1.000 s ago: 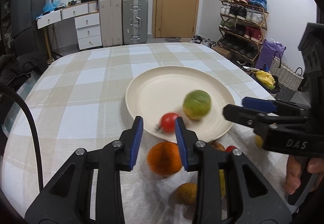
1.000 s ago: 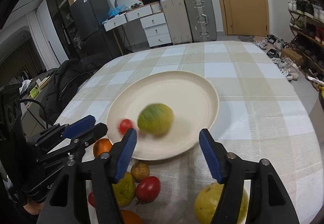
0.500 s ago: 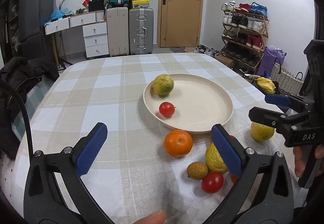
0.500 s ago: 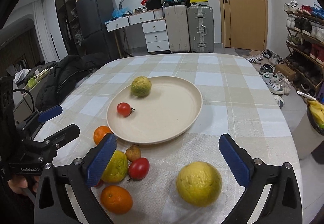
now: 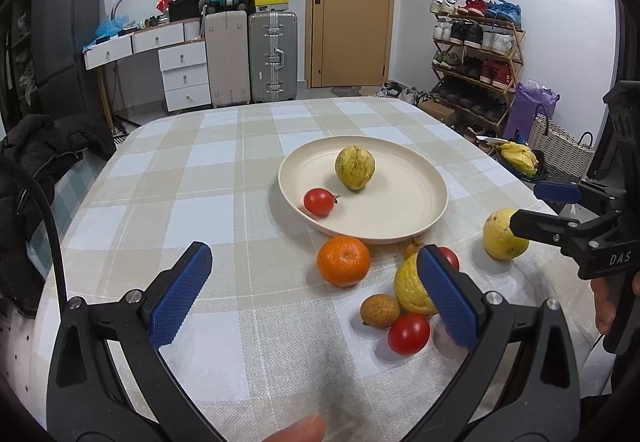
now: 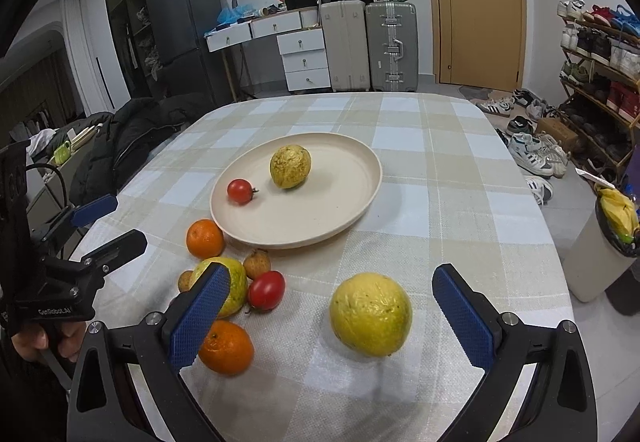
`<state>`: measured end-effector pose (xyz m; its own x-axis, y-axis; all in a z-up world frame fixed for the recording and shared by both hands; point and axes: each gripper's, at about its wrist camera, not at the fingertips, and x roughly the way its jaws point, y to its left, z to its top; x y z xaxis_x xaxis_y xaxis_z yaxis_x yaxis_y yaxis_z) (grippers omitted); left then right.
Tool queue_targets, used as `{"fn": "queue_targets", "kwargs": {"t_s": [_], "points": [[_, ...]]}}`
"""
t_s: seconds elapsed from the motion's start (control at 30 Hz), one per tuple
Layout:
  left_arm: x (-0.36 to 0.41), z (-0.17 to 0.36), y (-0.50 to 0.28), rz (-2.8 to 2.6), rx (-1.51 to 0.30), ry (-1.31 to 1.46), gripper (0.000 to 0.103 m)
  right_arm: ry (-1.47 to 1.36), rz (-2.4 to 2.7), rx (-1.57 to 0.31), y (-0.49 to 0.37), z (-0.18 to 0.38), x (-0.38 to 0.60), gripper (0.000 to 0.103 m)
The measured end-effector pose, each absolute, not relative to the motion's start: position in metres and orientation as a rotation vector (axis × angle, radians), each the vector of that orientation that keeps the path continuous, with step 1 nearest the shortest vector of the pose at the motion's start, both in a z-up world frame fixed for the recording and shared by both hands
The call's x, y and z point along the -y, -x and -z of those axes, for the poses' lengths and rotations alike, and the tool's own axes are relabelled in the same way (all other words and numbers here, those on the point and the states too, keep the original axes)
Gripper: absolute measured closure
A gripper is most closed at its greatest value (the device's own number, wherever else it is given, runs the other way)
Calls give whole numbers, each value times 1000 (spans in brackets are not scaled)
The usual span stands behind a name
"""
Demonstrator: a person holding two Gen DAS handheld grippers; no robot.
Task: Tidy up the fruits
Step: 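Withdraw both open tools from the plate, then move the right tool to the large yellow grapefruit and close on it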
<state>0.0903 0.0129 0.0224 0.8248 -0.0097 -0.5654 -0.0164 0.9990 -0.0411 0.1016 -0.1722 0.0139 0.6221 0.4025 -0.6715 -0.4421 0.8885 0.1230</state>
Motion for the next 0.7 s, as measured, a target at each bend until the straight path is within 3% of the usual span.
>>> {"fn": "queue_targets", "kwargs": {"t_s": [0.7], "points": [[-13, 2, -107, 1, -672, 47, 1, 119, -455, -866, -112, 16, 173, 0]]}}
